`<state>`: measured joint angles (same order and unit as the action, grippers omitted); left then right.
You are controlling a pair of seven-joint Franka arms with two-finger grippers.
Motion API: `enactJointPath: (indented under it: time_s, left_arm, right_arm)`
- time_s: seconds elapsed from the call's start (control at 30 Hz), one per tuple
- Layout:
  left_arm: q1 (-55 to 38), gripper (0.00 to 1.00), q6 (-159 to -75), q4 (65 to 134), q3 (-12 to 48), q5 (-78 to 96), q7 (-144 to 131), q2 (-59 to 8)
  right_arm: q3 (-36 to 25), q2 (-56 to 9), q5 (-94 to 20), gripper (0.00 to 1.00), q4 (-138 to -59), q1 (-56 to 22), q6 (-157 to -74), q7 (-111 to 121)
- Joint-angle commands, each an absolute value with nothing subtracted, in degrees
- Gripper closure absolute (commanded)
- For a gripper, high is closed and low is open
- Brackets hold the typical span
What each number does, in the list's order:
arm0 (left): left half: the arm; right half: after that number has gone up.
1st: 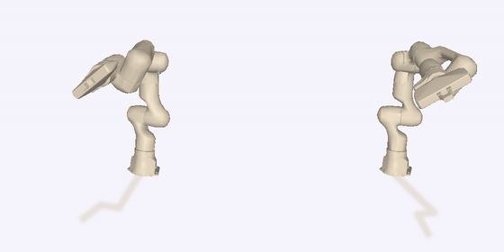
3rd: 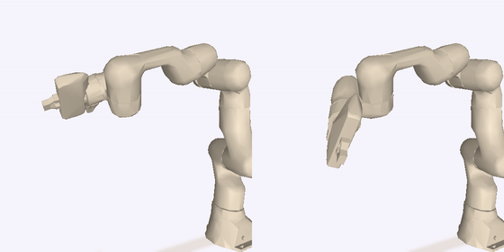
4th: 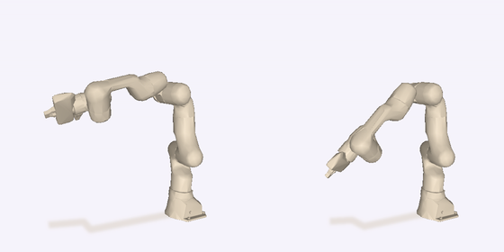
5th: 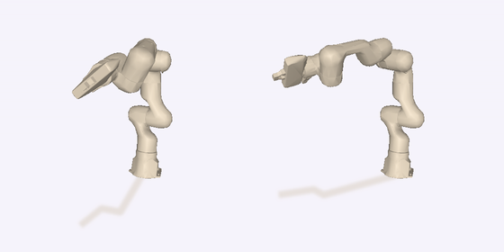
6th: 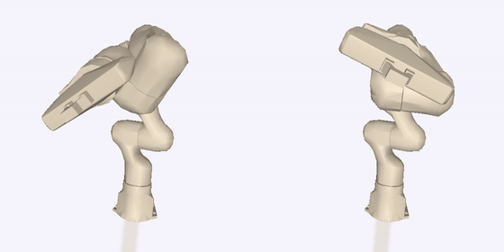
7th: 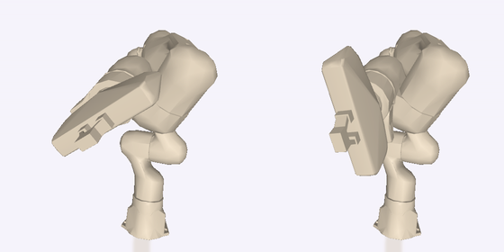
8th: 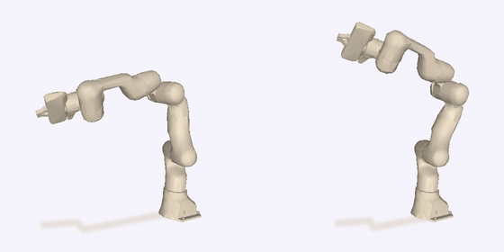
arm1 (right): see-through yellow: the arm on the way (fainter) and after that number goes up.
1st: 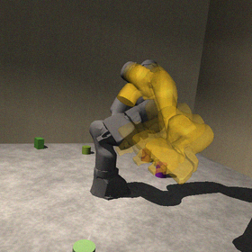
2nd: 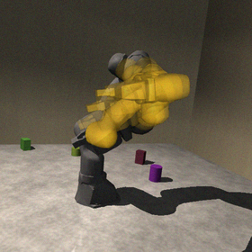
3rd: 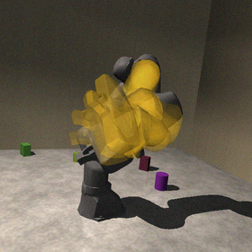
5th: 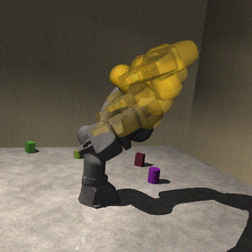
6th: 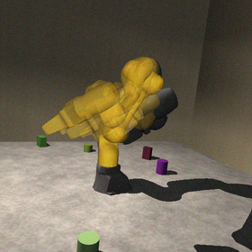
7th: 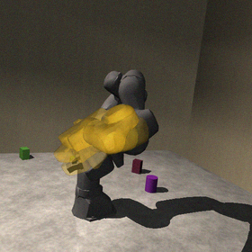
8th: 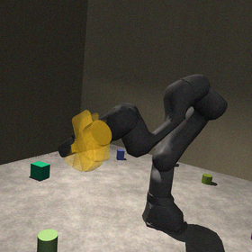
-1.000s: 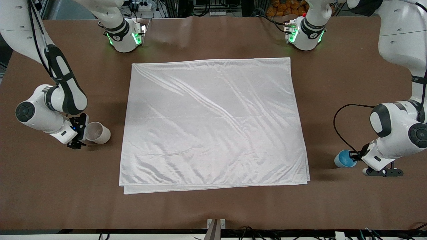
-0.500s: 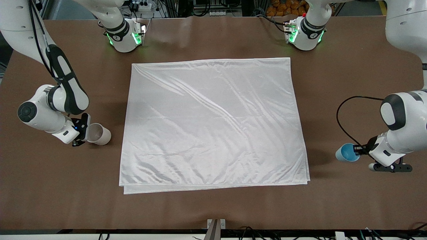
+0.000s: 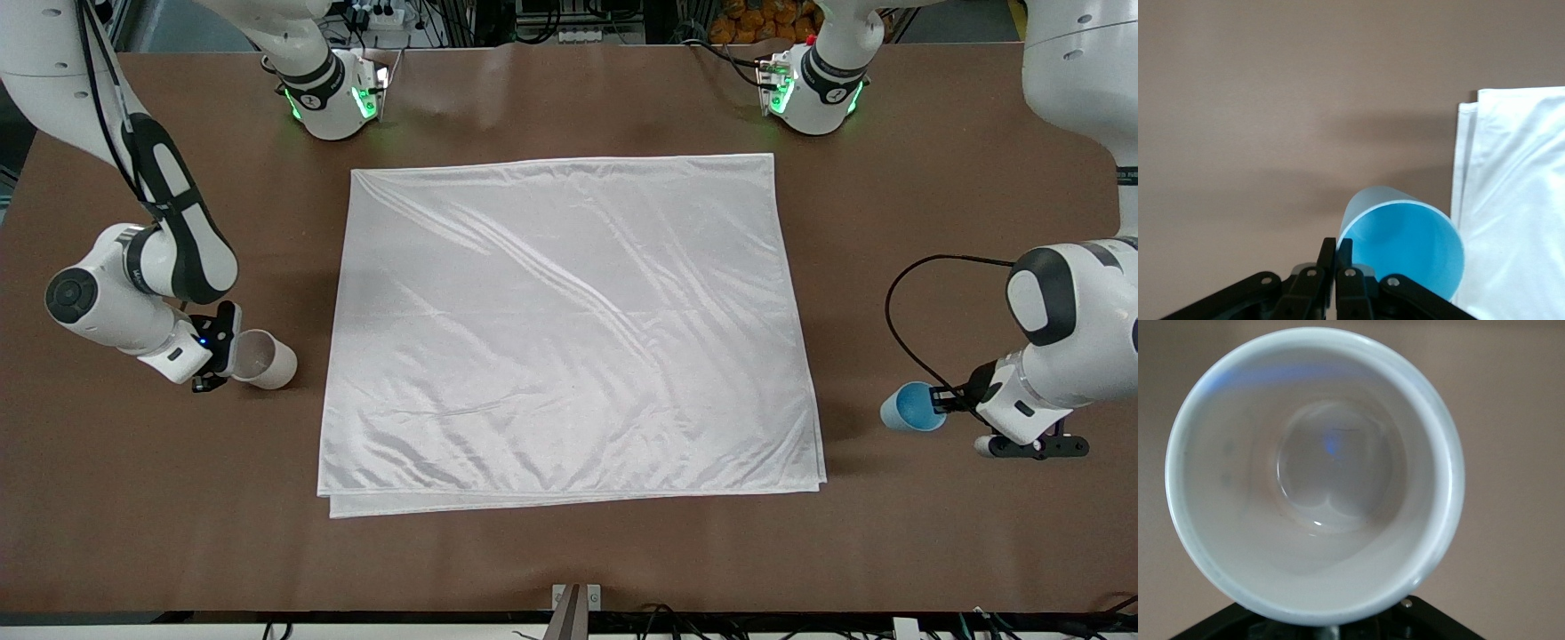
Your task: Place blue cup into white mug on cloth
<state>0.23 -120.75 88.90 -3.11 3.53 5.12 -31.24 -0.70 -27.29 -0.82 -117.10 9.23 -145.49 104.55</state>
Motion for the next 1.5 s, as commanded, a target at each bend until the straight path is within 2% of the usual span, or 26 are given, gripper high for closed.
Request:
enactJointPath:
  time_s: [0.0,0.43,0.67,1.47]
  left_arm:
    - [-0.97,1.0,-120.06,89.56,-1.76,4.75,-0.25,-29.53]
    - [-1.49,1.0,-118.92,89.56,4.83,3.96,-14.14,-28.83]
    - [-4.3,1.0,-118.74,89.56,5.19,3.96,-19.59,-28.56]
    - [-10.28,1.0,-118.74,89.56,5.27,3.96,-30.85,-28.56]
  right_arm:
    - [1.67,-21.98,-1.58,1.0,-121.46,9.49,-145.81,105.65]
    - [7.11,-21.62,-1.58,1.0,-121.29,9.14,-146.86,104.59]
    - [11.68,-22.06,-1.58,1.0,-120.76,8.44,-147.04,101.26]
    - [11.6,-21.88,-0.62,1.0,-119.18,-7.9,-146.69,75.33]
